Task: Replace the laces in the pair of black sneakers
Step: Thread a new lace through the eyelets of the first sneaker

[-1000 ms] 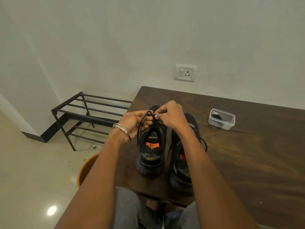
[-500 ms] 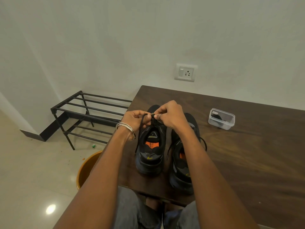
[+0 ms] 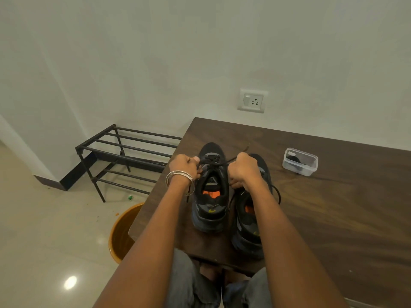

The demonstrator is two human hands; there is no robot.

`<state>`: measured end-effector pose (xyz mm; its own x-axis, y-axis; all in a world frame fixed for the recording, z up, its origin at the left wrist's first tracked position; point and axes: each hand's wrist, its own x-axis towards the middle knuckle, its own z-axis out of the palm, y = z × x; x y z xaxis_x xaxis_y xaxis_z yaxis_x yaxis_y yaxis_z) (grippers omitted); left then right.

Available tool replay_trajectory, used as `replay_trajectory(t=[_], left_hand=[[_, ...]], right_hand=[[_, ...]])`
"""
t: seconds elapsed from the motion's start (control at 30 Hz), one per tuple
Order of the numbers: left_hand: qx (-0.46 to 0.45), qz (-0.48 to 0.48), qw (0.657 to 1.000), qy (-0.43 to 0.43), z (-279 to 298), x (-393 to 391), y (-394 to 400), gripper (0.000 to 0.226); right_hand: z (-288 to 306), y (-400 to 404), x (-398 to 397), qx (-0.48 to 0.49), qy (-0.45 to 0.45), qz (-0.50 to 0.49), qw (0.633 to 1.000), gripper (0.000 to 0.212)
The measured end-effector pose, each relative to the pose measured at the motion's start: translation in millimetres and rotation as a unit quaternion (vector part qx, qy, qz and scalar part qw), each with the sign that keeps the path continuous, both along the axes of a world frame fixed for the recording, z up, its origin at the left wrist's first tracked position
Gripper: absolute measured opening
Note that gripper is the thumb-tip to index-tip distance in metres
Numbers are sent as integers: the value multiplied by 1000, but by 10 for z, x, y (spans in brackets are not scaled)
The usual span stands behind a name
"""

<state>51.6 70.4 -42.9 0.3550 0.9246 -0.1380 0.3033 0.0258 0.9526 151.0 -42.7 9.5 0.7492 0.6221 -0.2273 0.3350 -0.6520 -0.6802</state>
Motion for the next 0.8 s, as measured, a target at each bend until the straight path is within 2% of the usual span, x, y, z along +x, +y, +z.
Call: replay_trajectory(t=[0.1,0.27,0.47,0.53,0.63,0.67,0.73,0.8], left_hand=[[4,21,999,41,-46,-1,20,25],[43,56,989,132,-11,-14,-58,27],[36,8,982,183,82,-136,-91,22],[37,-27,986,163,55,-188,-49,17],[23,-71,994,83,101,-220,-102,10],[36,-102,990,90,116,-213,-120,12],[65,-151,976,140,119,-188,-151,32],[69,-148,975,152,163,-202,-177,36]], right_hand=[[-44,-25,9,11,39,-25,999,21],[-132,-17,26,14,27,-53,998,29],[-168,-29,51,8,26,-26,999,14],[-158,-55,97,18,68,-11,997,9],[-147,-68,118,7,91,43,995,15],[-142,-62,99,-9,79,74,994,20],[-143,-37,59,-52,23,123,991,29],[-170,5,12,-73,-33,132,988,37]])
